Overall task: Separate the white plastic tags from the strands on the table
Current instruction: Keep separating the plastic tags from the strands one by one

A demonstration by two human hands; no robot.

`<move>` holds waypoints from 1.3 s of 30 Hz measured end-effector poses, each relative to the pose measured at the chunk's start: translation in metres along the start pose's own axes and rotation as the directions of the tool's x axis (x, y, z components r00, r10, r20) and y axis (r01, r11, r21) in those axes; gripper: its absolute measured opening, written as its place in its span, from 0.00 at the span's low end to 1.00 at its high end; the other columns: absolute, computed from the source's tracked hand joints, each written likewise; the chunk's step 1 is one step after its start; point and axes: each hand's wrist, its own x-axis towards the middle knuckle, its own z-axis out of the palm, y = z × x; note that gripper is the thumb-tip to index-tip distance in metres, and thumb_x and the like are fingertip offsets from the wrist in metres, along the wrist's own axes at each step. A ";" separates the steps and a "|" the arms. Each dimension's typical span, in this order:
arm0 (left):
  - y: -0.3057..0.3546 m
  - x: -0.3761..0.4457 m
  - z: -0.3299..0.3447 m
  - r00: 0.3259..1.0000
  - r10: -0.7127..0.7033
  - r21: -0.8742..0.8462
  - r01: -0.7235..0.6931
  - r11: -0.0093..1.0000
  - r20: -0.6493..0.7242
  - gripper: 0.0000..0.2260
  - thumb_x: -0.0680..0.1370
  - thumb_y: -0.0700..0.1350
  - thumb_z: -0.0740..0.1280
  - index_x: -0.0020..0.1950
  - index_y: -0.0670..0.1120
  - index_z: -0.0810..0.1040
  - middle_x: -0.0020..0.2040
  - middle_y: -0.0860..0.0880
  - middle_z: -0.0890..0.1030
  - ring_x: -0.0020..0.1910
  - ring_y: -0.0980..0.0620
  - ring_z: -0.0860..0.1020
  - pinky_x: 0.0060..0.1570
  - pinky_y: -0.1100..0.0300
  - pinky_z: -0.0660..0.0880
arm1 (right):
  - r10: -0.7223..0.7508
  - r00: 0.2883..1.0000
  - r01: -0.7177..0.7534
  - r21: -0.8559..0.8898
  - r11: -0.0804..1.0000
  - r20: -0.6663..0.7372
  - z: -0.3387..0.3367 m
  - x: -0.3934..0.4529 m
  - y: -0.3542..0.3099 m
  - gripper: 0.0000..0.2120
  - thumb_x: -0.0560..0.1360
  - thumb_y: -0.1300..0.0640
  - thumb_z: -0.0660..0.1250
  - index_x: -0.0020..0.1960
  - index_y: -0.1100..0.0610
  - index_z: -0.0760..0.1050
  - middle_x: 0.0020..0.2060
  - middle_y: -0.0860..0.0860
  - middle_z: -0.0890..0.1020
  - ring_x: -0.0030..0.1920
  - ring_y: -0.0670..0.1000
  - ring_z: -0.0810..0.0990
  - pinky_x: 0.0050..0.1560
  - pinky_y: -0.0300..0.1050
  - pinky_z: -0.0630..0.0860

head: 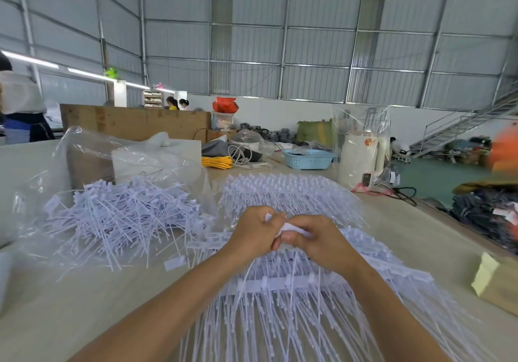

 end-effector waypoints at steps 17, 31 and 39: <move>-0.053 0.013 -0.013 0.909 -0.414 -0.187 0.417 0.889 0.059 0.10 0.80 0.43 0.64 0.42 0.39 0.73 0.22 0.47 0.78 0.16 0.56 0.71 0.16 0.68 0.64 | -0.293 0.952 0.136 -0.736 0.663 -0.088 -0.045 0.007 -0.074 0.19 0.76 0.38 0.56 0.49 0.52 0.75 0.37 0.46 0.77 0.37 0.51 0.76 0.34 0.41 0.68; -0.054 0.023 -0.032 0.900 -0.388 -0.548 0.431 0.717 0.200 0.27 0.79 0.65 0.53 0.45 0.43 0.78 0.30 0.43 0.75 0.24 0.49 0.70 0.23 0.65 0.63 | 0.079 0.963 -0.017 -0.236 0.972 0.259 0.037 0.041 -0.034 0.25 0.73 0.52 0.70 0.67 0.55 0.68 0.57 0.54 0.72 0.57 0.53 0.74 0.53 0.41 0.71; -0.053 0.029 -0.043 0.951 -0.307 -0.457 0.294 0.839 0.048 0.15 0.76 0.54 0.66 0.41 0.43 0.77 0.26 0.46 0.76 0.20 0.52 0.71 0.21 0.65 0.62 | 0.065 0.998 -0.050 -0.409 0.911 0.023 0.034 0.028 -0.002 0.19 0.72 0.36 0.63 0.48 0.51 0.75 0.42 0.49 0.79 0.43 0.51 0.77 0.41 0.46 0.72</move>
